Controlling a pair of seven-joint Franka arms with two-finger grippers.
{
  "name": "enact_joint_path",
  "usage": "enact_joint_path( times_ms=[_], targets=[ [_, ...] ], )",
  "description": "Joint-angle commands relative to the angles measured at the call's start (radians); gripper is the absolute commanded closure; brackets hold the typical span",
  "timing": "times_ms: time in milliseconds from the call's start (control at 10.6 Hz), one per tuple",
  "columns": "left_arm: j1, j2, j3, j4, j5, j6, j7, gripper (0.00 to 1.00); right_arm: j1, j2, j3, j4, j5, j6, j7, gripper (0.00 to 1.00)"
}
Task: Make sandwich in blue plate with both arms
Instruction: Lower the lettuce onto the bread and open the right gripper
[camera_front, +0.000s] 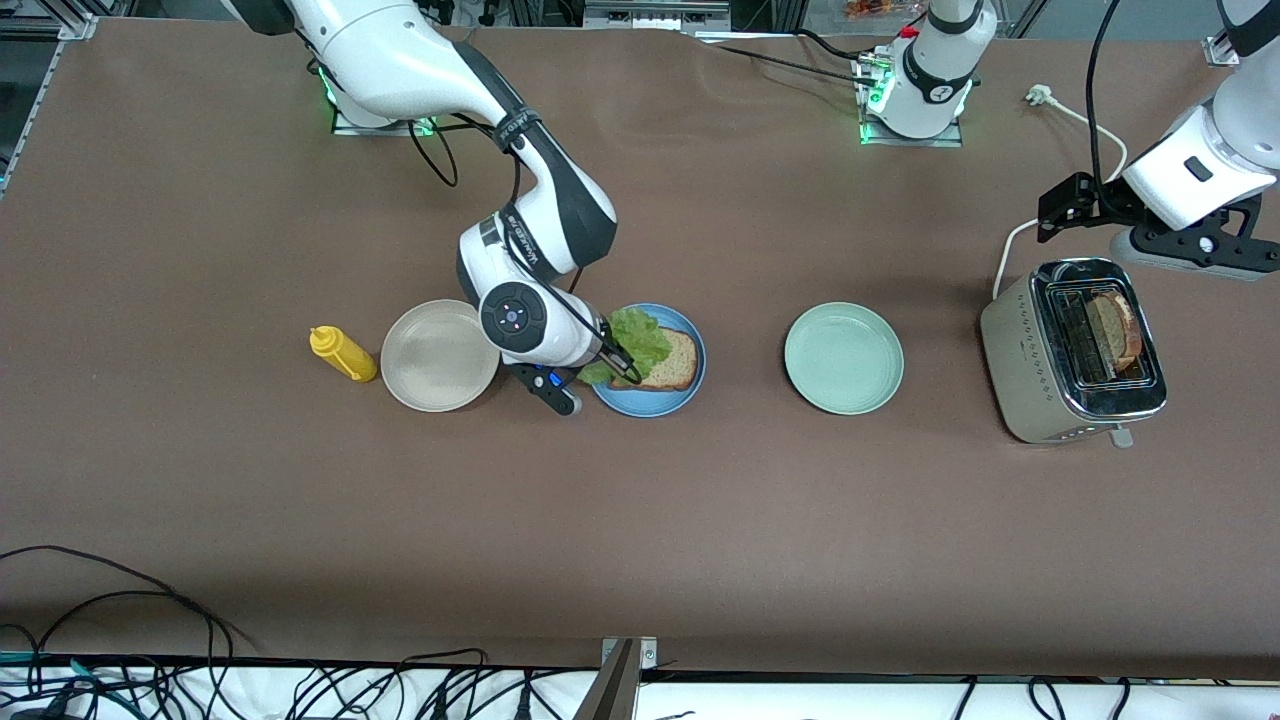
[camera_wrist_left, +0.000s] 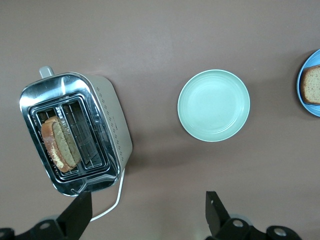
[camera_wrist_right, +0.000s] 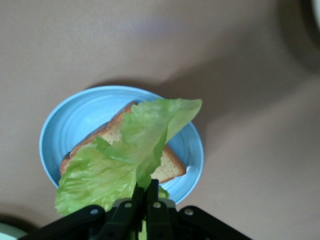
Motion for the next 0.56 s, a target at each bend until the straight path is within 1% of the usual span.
enact_joint_path(
  times_ms=[0, 94, 188, 282, 376, 470],
  targets=[
    [0.015, -0.015, -0.014, -0.001, -0.010, -0.001, 0.010, 0.00, 0.029, 0.030, -0.009, 0.017, 0.021, 0.050, 0.024, 1.00],
    [0.015, -0.015, -0.014, -0.001, -0.010, -0.002, 0.010, 0.00, 0.041, 0.040, -0.009, 0.017, 0.021, 0.069, 0.046, 1.00],
    [0.016, -0.015, -0.014, -0.001, -0.010, -0.002, 0.010, 0.00, 0.050, 0.043, -0.009, 0.017, 0.021, 0.072, 0.058, 0.94],
    [0.016, -0.015, -0.014, -0.001, -0.010, -0.004, 0.010, 0.00, 0.052, 0.043, -0.011, 0.017, 0.019, 0.070, 0.060, 0.39],
    [0.018, -0.015, -0.023, -0.001, -0.010, -0.004, 0.010, 0.00, 0.052, 0.042, -0.013, 0.017, 0.007, 0.067, 0.058, 0.00],
    [0.039, -0.015, -0.045, -0.001, -0.010, -0.004, 0.009, 0.00, 0.052, 0.037, -0.013, 0.017, 0.007, 0.057, 0.057, 0.00]
  ],
)
